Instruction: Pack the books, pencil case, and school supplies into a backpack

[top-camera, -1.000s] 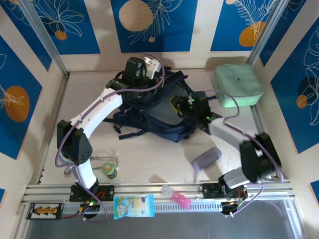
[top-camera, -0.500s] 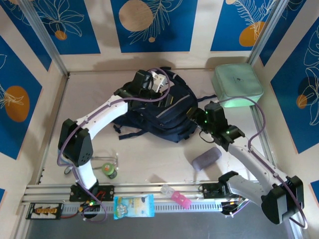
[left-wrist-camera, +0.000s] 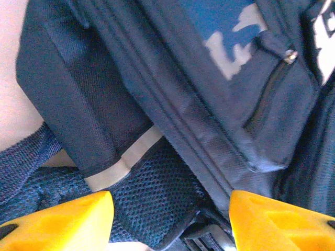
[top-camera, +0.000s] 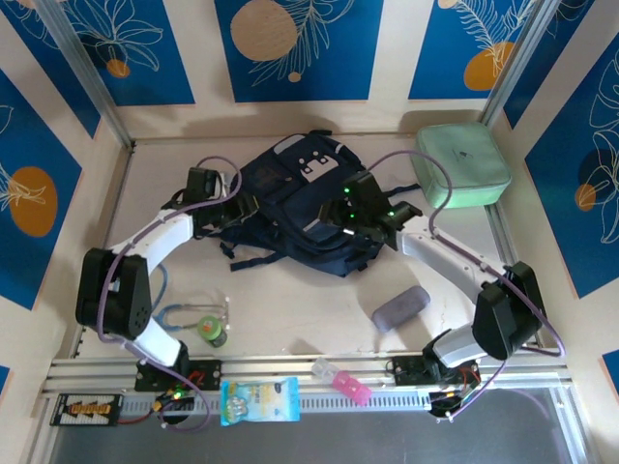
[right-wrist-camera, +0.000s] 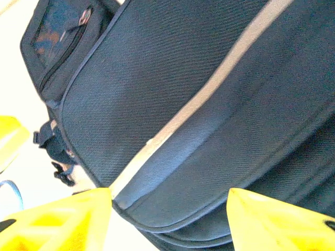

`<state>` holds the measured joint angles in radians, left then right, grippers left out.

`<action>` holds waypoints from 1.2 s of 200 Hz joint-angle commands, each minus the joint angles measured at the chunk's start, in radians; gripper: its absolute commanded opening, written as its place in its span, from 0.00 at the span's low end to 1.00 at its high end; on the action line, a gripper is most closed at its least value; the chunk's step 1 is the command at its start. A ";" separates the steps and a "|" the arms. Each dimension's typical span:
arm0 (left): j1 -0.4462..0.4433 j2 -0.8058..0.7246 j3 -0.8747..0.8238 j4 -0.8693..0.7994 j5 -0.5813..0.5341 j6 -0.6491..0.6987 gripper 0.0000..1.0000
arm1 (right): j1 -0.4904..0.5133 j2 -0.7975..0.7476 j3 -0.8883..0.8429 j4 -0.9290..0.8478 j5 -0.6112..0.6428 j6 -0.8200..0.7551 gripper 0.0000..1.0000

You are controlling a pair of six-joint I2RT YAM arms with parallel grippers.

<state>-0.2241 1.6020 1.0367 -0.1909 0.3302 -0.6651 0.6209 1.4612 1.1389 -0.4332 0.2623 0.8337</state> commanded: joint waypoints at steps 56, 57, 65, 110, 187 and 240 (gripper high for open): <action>0.011 0.168 0.063 0.233 0.171 -0.236 0.49 | 0.114 0.101 0.038 -0.014 -0.086 0.021 0.59; 0.011 0.170 0.064 0.234 0.171 -0.237 0.49 | 0.115 0.101 0.038 -0.013 -0.090 0.022 0.59; 0.011 0.182 0.068 0.243 0.178 -0.248 0.47 | 0.125 0.109 0.037 -0.006 -0.110 0.026 0.58; 0.011 0.197 0.070 0.310 0.209 -0.308 0.21 | 0.170 0.177 0.040 -0.004 -0.171 0.012 0.55; -0.001 0.020 -0.028 0.412 0.200 -0.502 0.00 | 0.110 0.290 0.134 -0.049 0.005 -0.082 0.51; -0.057 -0.089 -0.038 0.298 0.146 -0.562 0.00 | 0.025 0.300 0.147 -0.033 0.035 -0.123 0.51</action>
<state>-0.2554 1.5929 0.9855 0.1017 0.4839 -1.1843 0.6704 1.7477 1.2510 -0.4782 0.2180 0.7628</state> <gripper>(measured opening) 0.045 0.508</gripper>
